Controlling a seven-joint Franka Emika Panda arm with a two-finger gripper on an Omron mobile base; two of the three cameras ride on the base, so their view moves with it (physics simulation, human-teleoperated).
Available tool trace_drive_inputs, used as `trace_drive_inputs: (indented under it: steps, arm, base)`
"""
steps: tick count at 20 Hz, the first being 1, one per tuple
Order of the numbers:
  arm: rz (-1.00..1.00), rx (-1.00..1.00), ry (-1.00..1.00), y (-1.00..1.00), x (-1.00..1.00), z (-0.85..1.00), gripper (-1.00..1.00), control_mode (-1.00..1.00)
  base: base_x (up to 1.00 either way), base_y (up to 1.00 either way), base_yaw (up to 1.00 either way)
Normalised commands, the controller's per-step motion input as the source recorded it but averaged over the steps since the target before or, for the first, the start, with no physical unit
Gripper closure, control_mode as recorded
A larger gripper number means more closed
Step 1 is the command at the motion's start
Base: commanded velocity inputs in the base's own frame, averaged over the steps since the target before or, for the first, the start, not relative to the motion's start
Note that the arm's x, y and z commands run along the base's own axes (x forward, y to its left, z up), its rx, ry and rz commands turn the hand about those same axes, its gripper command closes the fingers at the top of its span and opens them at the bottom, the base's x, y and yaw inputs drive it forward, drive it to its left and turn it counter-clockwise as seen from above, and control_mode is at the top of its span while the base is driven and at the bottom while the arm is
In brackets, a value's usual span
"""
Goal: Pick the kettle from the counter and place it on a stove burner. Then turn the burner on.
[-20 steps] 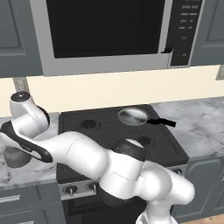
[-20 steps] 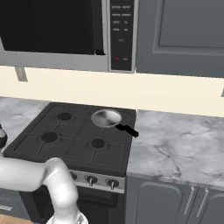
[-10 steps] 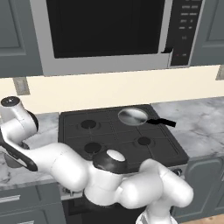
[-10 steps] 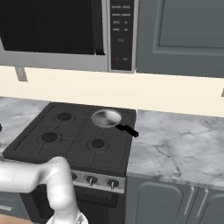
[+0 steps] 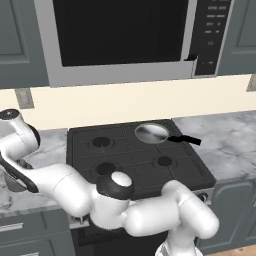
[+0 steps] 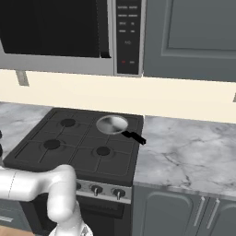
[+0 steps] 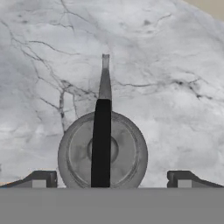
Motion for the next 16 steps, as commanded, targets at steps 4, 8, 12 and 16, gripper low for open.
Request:
trace_drive_inputs:
  steps: [4,8,12,16]
  arm:
    - [0.0,0.0,0.0,0.28,0.07,-0.47,1.0,-1.0]
    - [0.0,0.0,0.0,0.1,0.02,-0.19,1.0,-1.0]
    - [-0.07,0.0,0.0,-0.37,-0.25,0.08,1.0,-1.0]
    - [-0.16,0.0,-0.01,-0.75,-0.38,0.04,1.0,-1.0]
  base:
    - [0.0,0.0,0.0]
    - [0.0,0.0,0.0]
    - [0.0,0.0,0.0]
    - [0.0,0.0,0.0]
